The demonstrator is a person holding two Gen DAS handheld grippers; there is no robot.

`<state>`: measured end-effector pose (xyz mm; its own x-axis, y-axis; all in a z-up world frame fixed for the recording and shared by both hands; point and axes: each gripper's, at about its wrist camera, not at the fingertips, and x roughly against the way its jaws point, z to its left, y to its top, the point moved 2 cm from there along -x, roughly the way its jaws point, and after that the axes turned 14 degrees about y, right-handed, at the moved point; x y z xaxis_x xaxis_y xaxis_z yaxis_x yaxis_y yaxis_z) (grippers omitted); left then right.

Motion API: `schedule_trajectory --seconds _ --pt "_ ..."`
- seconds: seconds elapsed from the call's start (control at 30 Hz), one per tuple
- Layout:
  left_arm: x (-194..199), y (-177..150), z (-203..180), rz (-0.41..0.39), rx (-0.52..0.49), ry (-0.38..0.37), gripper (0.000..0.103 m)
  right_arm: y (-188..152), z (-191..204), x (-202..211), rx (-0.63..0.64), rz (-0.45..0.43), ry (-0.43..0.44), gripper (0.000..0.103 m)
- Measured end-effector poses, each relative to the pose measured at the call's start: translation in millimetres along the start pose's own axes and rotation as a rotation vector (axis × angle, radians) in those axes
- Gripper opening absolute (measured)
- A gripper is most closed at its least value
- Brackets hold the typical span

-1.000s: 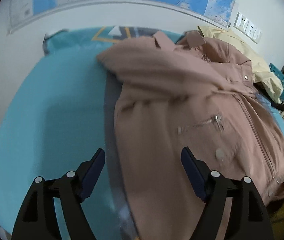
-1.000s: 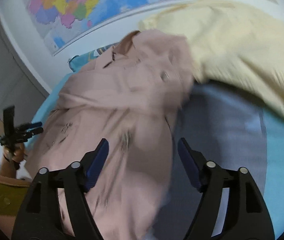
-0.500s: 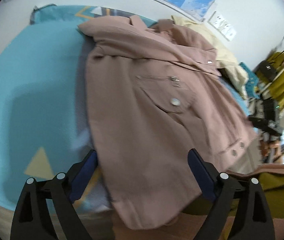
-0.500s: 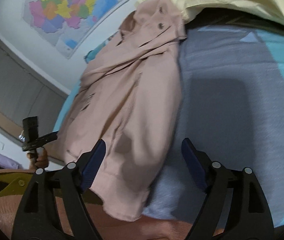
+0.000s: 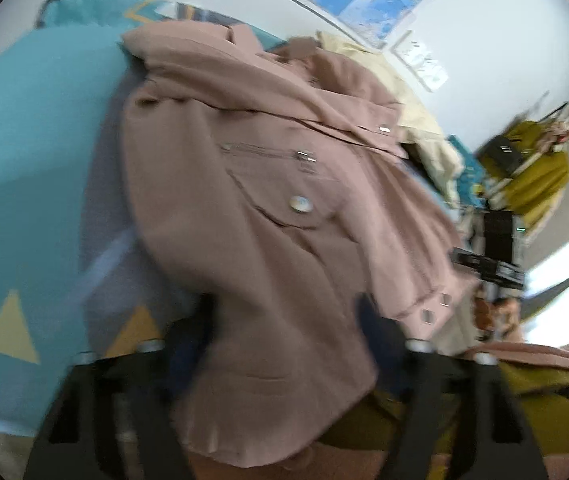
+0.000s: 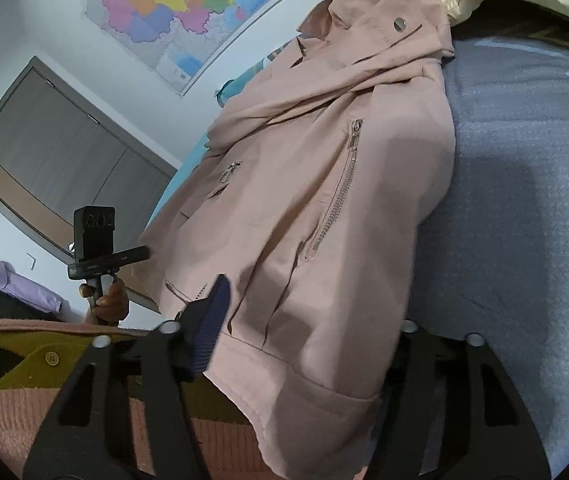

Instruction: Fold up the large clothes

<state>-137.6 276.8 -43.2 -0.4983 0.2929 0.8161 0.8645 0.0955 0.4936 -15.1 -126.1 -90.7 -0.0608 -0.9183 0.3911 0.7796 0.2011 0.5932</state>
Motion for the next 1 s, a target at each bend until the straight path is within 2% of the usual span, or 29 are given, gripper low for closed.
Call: schedule_trajectory --seconds 0.07,0.13,0.2,0.23,0.3,0.33,0.37,0.4,0.43,0.5,0.73,0.83,0.93,1.0 --pt "1.1 -1.3 4.3 -0.007 0.007 0.042 0.039 -2.5 0.8 2.7 -0.009 -0.002 0.023 0.056" --pt "2.8 -3.3 7.7 -0.009 0.015 0.049 0.042 -5.4 0.7 5.1 -0.022 -0.003 0.035 0.056" --pt "3.5 -5.2 2.7 -0.010 -0.006 0.001 0.074 -6.2 2.3 6.2 -0.025 -0.002 0.033 0.056" --pt "2.4 -7.0 -3.9 -0.014 -0.029 -0.010 0.080 -7.0 3.3 6.2 -0.025 -0.003 0.031 0.056" --pt "-1.4 -10.4 -15.8 -0.037 -0.092 0.047 0.080 -7.5 4.8 4.3 -0.027 -0.008 0.033 0.056" --pt "-2.5 -11.0 -19.0 -0.047 -0.108 0.079 0.074 -7.9 6.4 2.6 -0.030 -0.011 0.034 0.053" --pt "-4.8 -9.8 -17.0 -0.040 -0.095 0.096 0.040 -8.2 7.0 1.6 -0.038 -0.018 0.040 0.042" --pt "-9.0 -8.0 -10.1 -0.015 -0.052 0.106 0.010 -8.3 6.4 1.6 -0.054 -0.029 0.053 0.033" --pt "-12.1 -6.7 -2.0 0.008 0.001 0.088 0.009 -8.2 5.8 2.0 -0.065 -0.038 0.058 0.009" --pt "-6.4 -4.7 9.5 -0.009 0.066 0.066 0.005 -7.6 7.5 5.9 -0.093 -0.072 0.098 0.007" --pt "52.4 3.6 10.6 -0.159 0.094 0.013 0.004 -0.4 69.0 41.4 0.042 -0.195 0.214 0.006" --pt "78.6 6.0 10.8 -0.210 0.102 -0.022 0.004 -2.9 99.8 52.4 0.105 -0.213 0.256 0.006" --pt "95.9 5.6 11.3 -0.237 0.132 -0.062 0.004 -5.8 119.1 56.0 0.142 -0.211 0.261 0.006" --pt "103.3 7.2 11.1 -0.258 0.134 -0.060 0.004 -4.5 122.6 58.1 0.138 -0.220 0.273 0.006"
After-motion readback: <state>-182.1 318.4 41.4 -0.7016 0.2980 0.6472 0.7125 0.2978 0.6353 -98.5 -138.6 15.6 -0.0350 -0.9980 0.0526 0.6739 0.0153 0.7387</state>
